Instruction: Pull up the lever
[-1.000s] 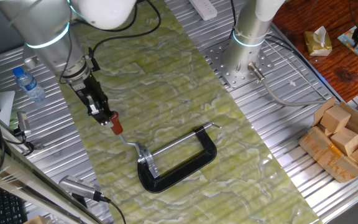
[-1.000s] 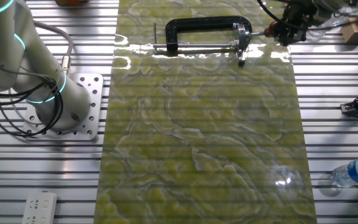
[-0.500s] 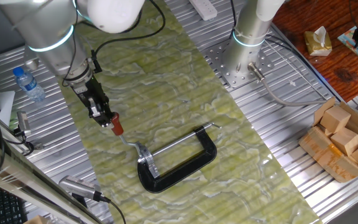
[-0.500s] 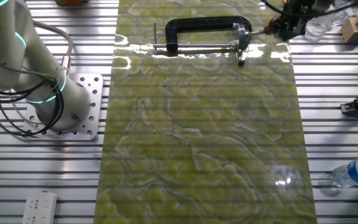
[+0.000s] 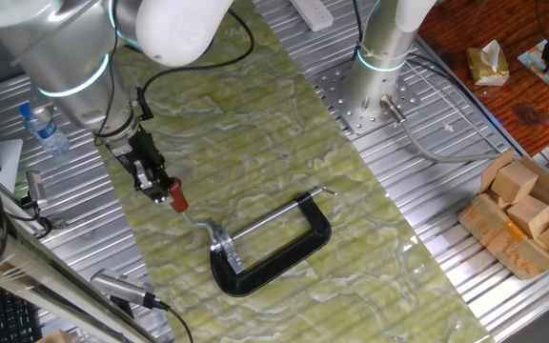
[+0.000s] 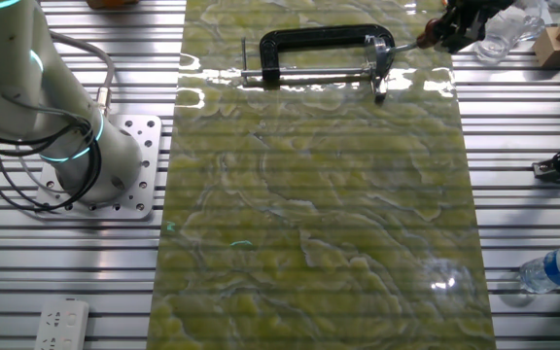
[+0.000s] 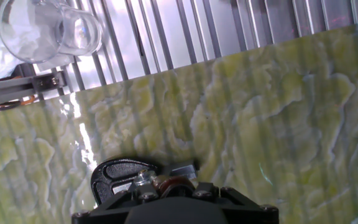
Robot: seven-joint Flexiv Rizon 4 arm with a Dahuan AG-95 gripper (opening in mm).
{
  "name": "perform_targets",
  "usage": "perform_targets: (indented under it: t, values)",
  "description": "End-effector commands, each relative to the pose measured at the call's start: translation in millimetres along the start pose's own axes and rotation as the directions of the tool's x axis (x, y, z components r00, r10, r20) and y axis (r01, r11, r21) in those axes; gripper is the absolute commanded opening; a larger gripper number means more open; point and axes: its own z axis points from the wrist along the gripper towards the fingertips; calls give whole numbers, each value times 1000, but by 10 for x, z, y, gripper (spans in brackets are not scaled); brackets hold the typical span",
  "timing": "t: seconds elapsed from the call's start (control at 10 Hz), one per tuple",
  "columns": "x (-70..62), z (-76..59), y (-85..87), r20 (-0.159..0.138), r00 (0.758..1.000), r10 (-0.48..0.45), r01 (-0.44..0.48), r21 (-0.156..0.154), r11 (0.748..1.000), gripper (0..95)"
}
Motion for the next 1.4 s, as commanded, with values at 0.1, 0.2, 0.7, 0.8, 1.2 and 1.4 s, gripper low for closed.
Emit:
perform_targets:
  t: [0.1, 0.2, 0.7, 0.8, 1.2, 1.4]
  values:
    - [13, -3, -23, 5, 1000, -9, 9, -7, 1000, 190]
    - [13, -3, -23, 2, 1000, -17, 17, -16, 1000, 190]
    - [13, -3, -23, 23, 991, -131, 131, -9, 991, 190]
    - [13, -3, -23, 25, 988, -155, 155, -11, 988, 190]
    - [13, -3, -23, 37, 972, -231, 232, -33, 972, 190]
    - [13, -3, -23, 37, 959, -279, 280, -12, 960, 190]
